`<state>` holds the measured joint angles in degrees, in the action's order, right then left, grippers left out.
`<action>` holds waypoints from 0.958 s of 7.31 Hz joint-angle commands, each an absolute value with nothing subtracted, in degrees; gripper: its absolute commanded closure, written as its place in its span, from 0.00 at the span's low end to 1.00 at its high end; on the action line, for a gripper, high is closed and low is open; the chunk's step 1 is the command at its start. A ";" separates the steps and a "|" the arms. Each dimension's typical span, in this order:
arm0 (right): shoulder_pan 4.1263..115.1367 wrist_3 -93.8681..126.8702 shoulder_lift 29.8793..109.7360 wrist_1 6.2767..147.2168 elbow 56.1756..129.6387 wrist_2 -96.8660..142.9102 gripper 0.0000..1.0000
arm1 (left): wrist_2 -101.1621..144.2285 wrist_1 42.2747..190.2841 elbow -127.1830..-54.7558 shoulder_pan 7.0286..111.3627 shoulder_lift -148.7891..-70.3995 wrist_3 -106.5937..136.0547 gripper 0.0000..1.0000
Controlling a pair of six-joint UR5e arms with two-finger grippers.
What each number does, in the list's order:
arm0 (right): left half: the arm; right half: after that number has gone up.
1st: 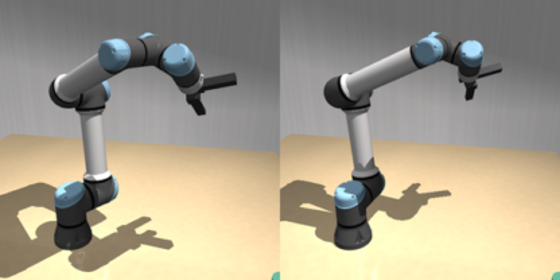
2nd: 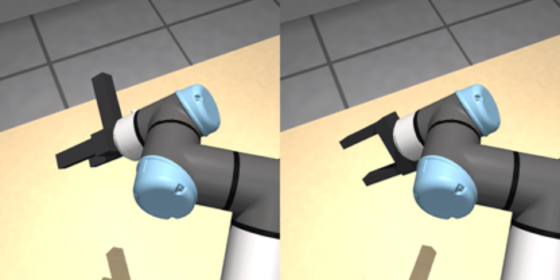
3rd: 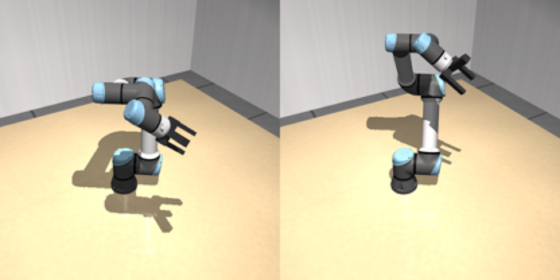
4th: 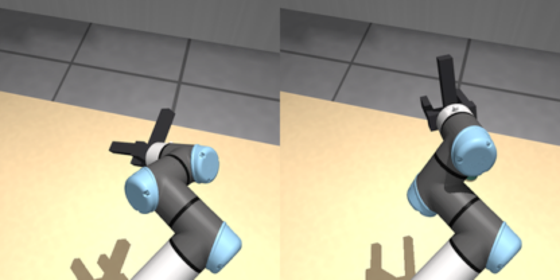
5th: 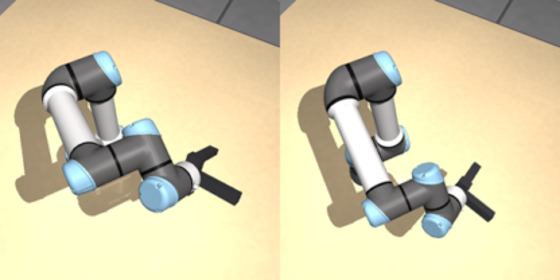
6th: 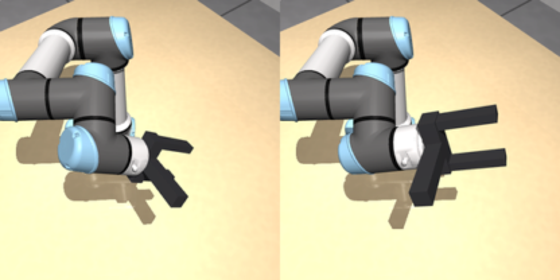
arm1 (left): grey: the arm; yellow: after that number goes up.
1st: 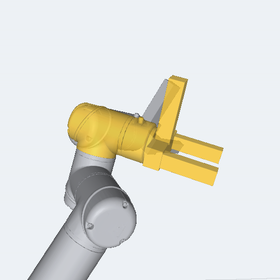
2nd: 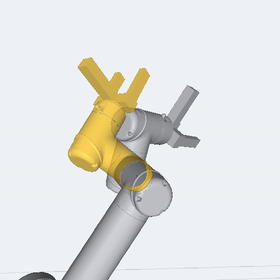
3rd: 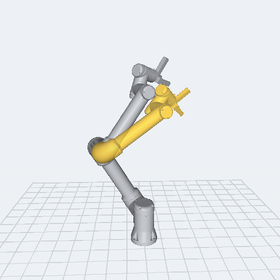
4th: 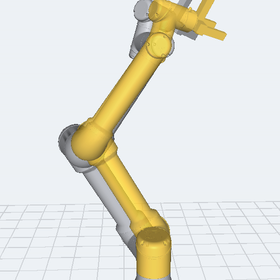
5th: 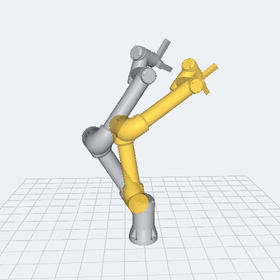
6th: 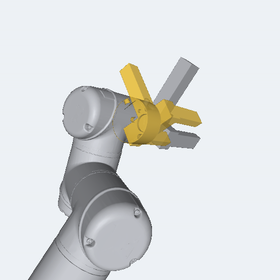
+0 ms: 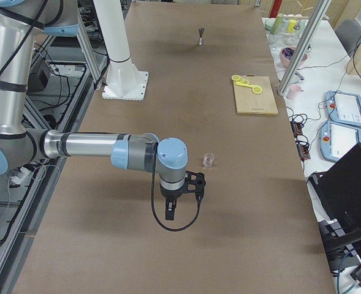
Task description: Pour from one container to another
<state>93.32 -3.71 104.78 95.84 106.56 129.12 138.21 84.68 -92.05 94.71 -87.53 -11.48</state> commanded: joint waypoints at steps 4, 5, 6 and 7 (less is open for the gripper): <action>93.34 -3.78 104.77 93.78 106.00 129.11 0.00 | 138.34 84.64 -92.55 94.75 -87.54 -11.34 0.02; 93.34 -3.78 104.77 93.78 105.91 129.11 0.00 | 138.25 84.64 -92.55 94.75 -87.54 -11.34 0.02; 93.34 -3.78 104.77 93.78 105.91 129.02 0.00 | 138.16 84.64 -92.55 94.75 -87.54 -11.42 0.02; 93.34 -3.78 104.77 93.78 105.91 129.02 0.00 | 138.08 84.64 -92.55 94.75 -87.45 -11.51 0.02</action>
<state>93.34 -3.78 104.77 93.79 105.93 129.05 138.19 84.64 -92.54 94.75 -87.52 -11.42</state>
